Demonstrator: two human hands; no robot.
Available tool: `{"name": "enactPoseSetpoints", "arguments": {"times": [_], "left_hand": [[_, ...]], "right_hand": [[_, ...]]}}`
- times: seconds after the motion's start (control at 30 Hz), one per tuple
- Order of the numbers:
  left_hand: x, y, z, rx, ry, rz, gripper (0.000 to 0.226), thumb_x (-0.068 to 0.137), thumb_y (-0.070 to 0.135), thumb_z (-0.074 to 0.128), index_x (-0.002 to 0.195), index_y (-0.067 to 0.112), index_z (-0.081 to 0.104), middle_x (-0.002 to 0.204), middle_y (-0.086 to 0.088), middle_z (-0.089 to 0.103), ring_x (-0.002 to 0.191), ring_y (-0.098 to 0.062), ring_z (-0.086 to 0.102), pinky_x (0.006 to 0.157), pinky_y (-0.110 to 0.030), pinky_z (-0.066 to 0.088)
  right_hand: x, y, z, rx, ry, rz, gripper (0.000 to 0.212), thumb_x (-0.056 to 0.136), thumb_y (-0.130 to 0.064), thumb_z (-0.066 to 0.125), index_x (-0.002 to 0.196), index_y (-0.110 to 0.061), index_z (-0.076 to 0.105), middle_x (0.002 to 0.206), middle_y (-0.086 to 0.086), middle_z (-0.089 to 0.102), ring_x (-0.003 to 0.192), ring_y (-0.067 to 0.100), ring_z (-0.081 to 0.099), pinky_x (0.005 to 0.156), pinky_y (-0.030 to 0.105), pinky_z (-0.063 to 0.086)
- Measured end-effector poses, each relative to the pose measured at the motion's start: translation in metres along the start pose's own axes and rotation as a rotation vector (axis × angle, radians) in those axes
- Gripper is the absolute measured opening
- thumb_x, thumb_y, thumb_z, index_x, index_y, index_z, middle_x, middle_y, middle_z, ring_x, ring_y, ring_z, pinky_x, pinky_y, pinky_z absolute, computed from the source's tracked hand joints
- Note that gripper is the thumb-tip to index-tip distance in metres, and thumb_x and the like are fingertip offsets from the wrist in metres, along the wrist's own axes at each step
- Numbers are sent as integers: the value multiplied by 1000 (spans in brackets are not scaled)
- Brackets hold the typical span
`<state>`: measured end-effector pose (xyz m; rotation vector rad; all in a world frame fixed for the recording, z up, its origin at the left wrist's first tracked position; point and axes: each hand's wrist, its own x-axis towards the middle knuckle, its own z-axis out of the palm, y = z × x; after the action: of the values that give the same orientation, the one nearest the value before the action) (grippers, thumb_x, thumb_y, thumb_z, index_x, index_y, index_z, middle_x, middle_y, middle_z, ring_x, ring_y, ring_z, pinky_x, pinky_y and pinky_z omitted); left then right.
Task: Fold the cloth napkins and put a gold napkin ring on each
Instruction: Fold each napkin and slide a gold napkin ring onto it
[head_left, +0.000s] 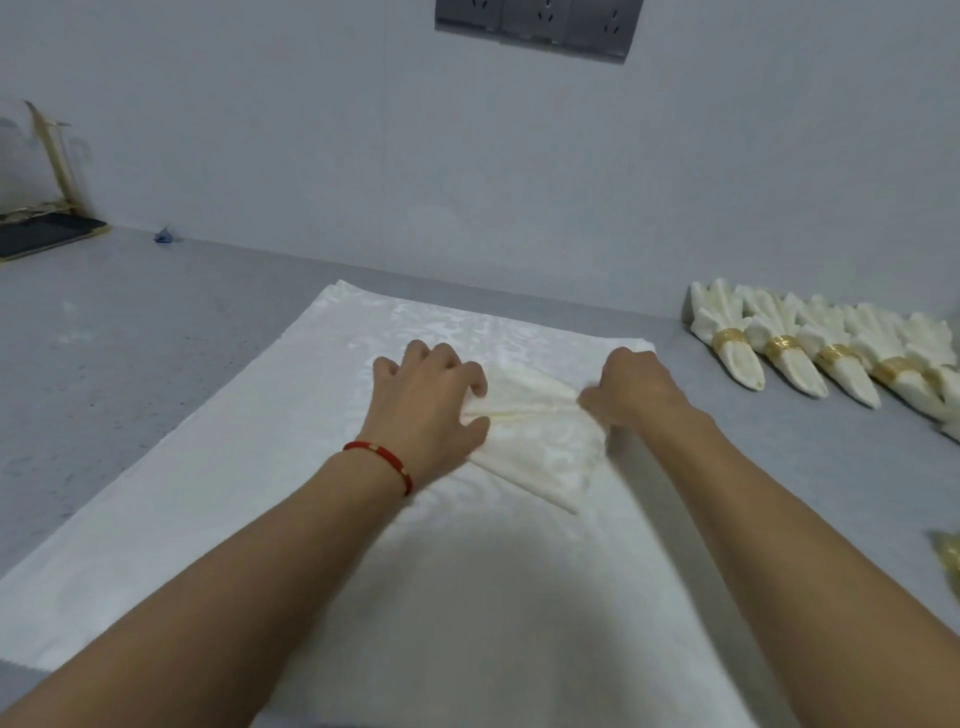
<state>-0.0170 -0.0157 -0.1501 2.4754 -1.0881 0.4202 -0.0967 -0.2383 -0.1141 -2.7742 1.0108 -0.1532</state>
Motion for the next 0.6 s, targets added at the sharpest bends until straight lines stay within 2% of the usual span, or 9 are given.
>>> {"name": "enactPoseSetpoints", "arguments": {"times": [0.07, 0.13, 0.17, 0.27, 0.33, 0.47, 0.6], "left_hand": [[2, -5, 0, -125, -11, -41, 18, 89, 42, 65, 104, 34, 65, 107, 11, 58, 105, -15, 50, 86, -34, 41], [4, -5, 2, -271, -41, -34, 9, 93, 31, 65, 97, 27, 71, 97, 10, 61, 94, -13, 56, 77, -26, 42], [4, -7, 2, -329, -48, -27, 10, 95, 24, 64, 96, 24, 73, 93, 11, 62, 89, -12, 58, 74, -21, 41], [7, -15, -3, -405, -54, -3, 16, 97, 15, 63, 100, 20, 77, 97, 11, 67, 88, -6, 58, 80, -15, 43], [9, -25, -5, -413, -103, 14, 19, 96, 13, 64, 102, 24, 78, 102, 12, 70, 93, -5, 61, 84, -11, 43], [10, -31, -1, -432, -97, 28, 19, 91, 11, 73, 96, 28, 79, 99, 12, 73, 92, -4, 65, 88, -23, 52], [10, -31, 0, -453, -61, 14, 14, 86, 12, 79, 88, 26, 81, 92, 13, 73, 88, -3, 66, 80, -14, 49]], "right_hand": [[-17, 24, -5, 24, -6, 58, 26, 92, -24, 63, 76, -7, 51, 78, 9, 58, 62, 22, 54, 48, 29, 40], [-31, 48, -5, 183, 45, 67, 28, 92, -29, 65, 81, -3, 65, 78, 13, 70, 69, 28, 67, 60, 37, 55], [-38, 58, -2, 323, 91, 58, 25, 92, -29, 64, 83, -7, 71, 76, 11, 74, 71, 27, 70, 67, 40, 57], [-60, 83, 9, 665, 241, 26, 19, 95, -32, 62, 85, -23, 75, 74, -5, 74, 69, 15, 66, 72, 33, 53], [-66, 89, 14, 761, 234, -15, 15, 96, -36, 65, 89, -28, 76, 81, -11, 74, 74, 12, 66, 76, 32, 53], [-66, 90, 15, 698, 178, -149, 2, 92, -31, 76, 90, -31, 78, 88, -12, 74, 76, 4, 64, 71, 12, 48], [-62, 92, 18, 687, 193, -125, 5, 87, -20, 82, 89, -24, 83, 81, -13, 76, 71, -3, 65, 67, 8, 46]]}}
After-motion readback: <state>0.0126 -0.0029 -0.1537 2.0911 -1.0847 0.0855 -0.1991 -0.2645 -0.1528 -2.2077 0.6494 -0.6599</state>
